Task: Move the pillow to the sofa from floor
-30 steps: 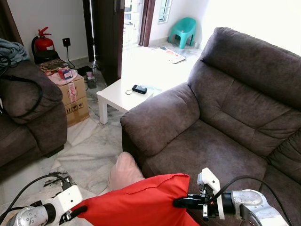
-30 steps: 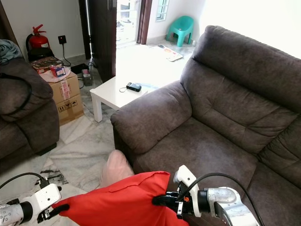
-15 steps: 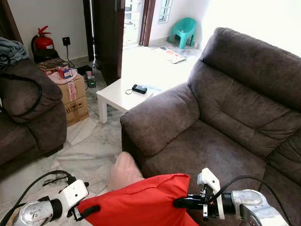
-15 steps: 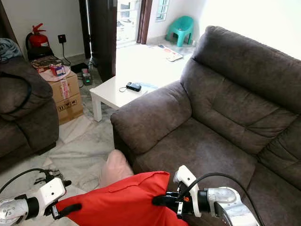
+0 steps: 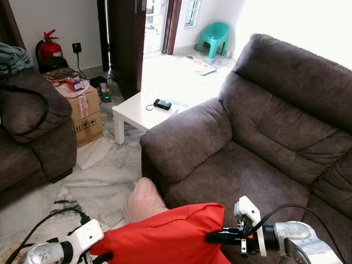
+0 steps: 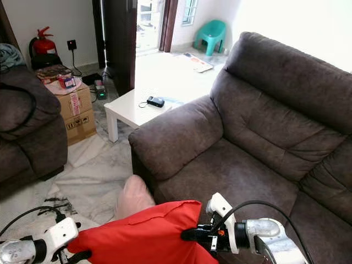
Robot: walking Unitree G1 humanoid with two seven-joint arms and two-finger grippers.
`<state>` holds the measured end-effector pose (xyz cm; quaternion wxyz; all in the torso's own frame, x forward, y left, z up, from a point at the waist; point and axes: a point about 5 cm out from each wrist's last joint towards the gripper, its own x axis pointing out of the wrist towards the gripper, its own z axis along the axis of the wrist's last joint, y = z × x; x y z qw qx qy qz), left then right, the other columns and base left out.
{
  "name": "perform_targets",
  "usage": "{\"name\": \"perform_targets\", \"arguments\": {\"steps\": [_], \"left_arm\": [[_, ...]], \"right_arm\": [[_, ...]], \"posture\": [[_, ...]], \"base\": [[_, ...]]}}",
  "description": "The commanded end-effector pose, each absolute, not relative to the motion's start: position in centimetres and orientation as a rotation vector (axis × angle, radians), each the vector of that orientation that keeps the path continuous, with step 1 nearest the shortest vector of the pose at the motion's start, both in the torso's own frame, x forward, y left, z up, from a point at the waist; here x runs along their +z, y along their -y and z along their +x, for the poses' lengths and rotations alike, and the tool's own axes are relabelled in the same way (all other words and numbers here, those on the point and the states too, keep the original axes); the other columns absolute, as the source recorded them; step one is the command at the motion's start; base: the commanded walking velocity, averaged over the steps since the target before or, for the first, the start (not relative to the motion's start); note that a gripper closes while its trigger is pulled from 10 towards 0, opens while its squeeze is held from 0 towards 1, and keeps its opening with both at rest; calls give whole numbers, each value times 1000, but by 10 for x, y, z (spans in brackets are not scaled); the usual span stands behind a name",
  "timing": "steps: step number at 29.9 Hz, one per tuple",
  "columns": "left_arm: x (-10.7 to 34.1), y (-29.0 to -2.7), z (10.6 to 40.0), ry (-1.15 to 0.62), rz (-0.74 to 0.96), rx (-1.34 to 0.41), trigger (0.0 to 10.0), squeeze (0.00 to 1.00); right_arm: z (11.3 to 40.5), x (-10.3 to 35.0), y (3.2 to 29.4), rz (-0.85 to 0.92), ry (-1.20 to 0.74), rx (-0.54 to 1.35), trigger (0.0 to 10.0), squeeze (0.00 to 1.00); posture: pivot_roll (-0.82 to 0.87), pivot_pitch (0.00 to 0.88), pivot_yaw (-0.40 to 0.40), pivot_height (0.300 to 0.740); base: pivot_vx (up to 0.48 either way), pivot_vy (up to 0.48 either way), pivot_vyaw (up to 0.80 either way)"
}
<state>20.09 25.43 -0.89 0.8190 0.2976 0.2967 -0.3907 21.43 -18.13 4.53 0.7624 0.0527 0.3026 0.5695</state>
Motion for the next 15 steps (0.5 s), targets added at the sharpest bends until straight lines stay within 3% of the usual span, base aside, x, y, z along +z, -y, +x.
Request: {"name": "perform_targets", "arguments": {"steps": [1, 8, 9, 10, 11, 12, 15], "left_arm": [[-11, -249, 203, -613, 650, -832, 10000, 0], [-13, -246, 211, -567, 639, -740, 10000, 0], [-13, -246, 212, -565, 637, -731, 8196, 0], [-14, -245, 212, -561, 640, -721, 5294, 0], [-14, -245, 213, -556, 645, -708, 510, 0], [-14, -245, 213, -552, 644, -699, 0, 0], [-15, -244, 214, -544, 639, -693, 0, 0]], "right_arm": [[226, 71, 189, 92, -536, 1251, 10000, 0], [224, 74, 195, 92, -548, 1253, 10000, 0], [224, 74, 195, 93, -547, 1254, 10000, 0], [224, 75, 195, 93, -547, 1255, 10000, 0], [224, 75, 195, 93, -546, 1255, 10000, 0], [224, 76, 195, 93, -546, 1256, 10000, 0], [225, 76, 195, 91, -547, 1257, 10000, 0]], "posture": [[108, 0, -227, 740], [104, 0, -240, 740], [104, 0, -240, 740], [104, 0, -240, 740], [102, 0, -243, 740], [102, 0, -243, 740], [104, 0, -247, 740]], "base": [[0, 0, 0], [0, 0, 0], [0, 0, 0], [0, 0, 0], [0, 0, 0], [0, 0, 0], [0, 0, 0]]}}
